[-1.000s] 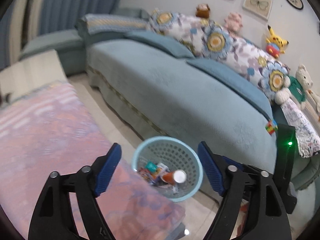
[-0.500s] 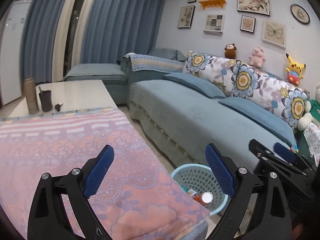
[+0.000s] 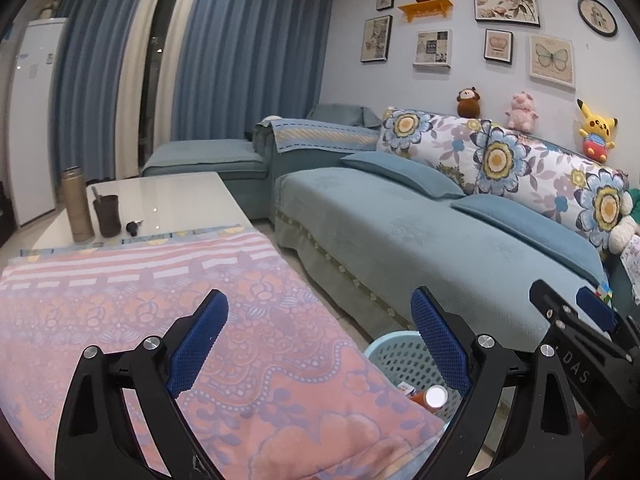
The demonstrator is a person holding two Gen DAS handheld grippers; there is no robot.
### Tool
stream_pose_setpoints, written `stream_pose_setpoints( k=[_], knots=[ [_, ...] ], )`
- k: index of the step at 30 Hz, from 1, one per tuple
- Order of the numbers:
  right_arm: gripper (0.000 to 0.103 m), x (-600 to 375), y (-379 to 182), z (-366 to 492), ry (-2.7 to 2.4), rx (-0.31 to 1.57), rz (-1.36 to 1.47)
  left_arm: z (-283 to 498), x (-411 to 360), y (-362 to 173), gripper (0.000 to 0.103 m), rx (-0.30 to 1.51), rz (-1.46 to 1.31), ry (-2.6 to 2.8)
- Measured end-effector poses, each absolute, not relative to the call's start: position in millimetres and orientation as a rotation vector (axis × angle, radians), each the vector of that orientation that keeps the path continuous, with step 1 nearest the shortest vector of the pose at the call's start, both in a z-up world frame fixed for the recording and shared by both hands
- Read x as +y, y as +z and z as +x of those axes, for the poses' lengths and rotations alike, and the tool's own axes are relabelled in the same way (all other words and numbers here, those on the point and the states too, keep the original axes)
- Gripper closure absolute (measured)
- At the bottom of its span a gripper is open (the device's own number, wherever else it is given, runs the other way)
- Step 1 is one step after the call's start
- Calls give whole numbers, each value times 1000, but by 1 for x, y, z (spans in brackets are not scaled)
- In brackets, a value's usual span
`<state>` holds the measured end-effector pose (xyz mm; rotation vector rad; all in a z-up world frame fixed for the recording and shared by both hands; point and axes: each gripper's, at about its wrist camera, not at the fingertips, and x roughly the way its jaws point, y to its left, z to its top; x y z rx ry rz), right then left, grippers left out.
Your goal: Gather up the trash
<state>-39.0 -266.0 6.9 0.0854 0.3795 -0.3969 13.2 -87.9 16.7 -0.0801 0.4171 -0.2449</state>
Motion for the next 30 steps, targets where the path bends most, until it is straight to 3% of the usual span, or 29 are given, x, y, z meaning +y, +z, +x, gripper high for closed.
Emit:
stream_pose_setpoints(
  k=[17,30],
  knots=[
    [34,-262,6,-43,-385,363,80,13,-82,18,8,398,-83,-228],
    [28,-260,7,-47,-389,354,81,11,-84,19,8,390,-69,-229]
  ],
)
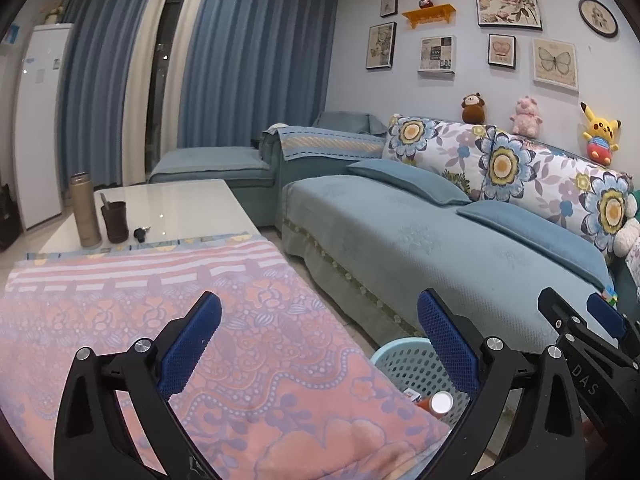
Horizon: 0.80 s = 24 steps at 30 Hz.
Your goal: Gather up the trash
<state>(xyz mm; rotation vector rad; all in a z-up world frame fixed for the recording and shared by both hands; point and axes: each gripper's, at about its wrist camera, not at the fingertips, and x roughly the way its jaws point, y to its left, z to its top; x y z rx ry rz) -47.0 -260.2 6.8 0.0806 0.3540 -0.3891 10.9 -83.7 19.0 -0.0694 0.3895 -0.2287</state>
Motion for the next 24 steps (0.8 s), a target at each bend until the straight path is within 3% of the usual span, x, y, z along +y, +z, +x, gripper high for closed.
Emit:
stream_pose_setpoints(
  k=[24],
  knots=[
    [25,-256,4,-45,-370,358,69,10,-84,21,8,386,-61,-236]
  ],
)
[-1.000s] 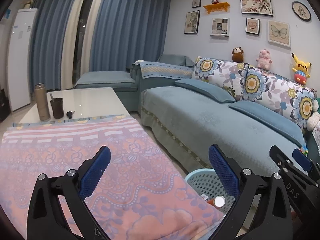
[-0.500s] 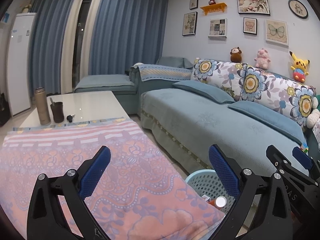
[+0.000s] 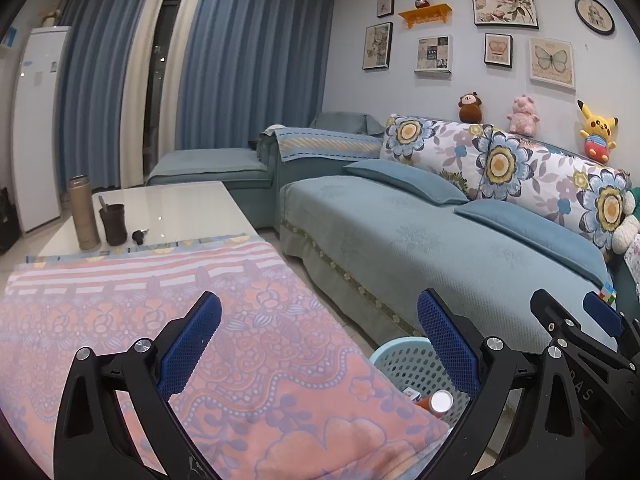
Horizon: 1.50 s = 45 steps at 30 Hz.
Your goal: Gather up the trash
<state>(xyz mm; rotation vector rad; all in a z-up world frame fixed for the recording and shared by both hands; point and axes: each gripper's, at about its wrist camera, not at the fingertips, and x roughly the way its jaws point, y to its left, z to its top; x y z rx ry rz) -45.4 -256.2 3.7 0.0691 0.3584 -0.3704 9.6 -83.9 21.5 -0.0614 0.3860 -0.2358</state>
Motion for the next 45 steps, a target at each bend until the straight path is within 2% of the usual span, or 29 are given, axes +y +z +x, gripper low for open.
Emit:
stream_pose_setpoints(
  k=[45],
  knots=[
    [25,-262,2,-44,-341,375,89,9,-89,20,8,387,-53,-232]
  ],
)
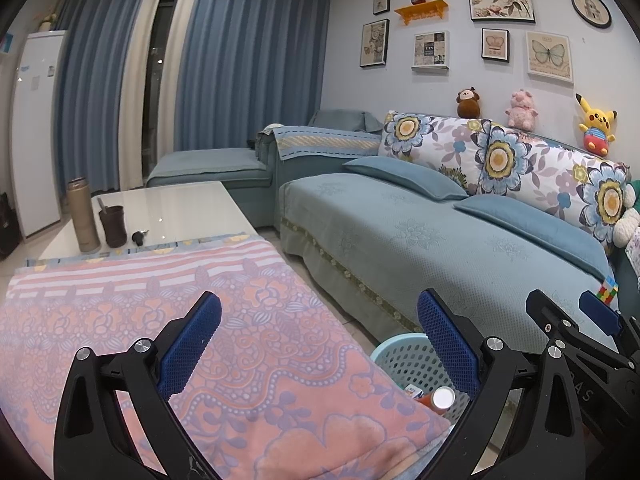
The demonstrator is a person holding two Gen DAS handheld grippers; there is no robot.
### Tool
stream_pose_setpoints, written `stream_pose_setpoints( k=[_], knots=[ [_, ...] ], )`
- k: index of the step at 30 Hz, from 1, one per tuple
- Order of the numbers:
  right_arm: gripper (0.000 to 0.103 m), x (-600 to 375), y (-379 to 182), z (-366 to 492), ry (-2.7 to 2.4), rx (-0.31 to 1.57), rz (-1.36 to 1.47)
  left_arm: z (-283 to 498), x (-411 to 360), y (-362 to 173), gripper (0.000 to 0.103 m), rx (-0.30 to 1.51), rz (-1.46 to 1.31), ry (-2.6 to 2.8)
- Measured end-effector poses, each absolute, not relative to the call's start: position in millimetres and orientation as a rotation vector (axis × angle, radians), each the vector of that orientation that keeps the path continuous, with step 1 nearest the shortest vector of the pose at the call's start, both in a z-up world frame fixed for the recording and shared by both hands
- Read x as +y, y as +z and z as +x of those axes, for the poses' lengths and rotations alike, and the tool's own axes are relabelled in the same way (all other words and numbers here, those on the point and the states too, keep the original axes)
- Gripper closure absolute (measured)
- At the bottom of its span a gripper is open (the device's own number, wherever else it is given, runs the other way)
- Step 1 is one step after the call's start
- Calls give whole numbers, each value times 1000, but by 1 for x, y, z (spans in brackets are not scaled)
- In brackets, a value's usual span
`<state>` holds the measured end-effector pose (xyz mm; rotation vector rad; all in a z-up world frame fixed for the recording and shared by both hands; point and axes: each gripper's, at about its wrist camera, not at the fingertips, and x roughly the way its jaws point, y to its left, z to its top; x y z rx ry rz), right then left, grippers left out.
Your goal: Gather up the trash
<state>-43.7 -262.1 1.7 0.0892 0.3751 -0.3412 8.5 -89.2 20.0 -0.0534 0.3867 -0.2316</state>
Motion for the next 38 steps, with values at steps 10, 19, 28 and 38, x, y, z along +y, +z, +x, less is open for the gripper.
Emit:
stream_pose_setpoints(
  k=[10,19,28,38],
  knots=[
    [25,-262,2,-43,-341,376,89,9,-88,16,8,387,-47,-238],
    [25,-263,-4,-37,-334,383,89,10,-84,13,8,382,-39,-237],
    [25,-264,-4,-37,-334,384,87,8,-86,16,8,370,10,-219],
    [25,-265,-4,-37,-333,385,87,12,-79,18,8,392,-21,-240]
  ],
)
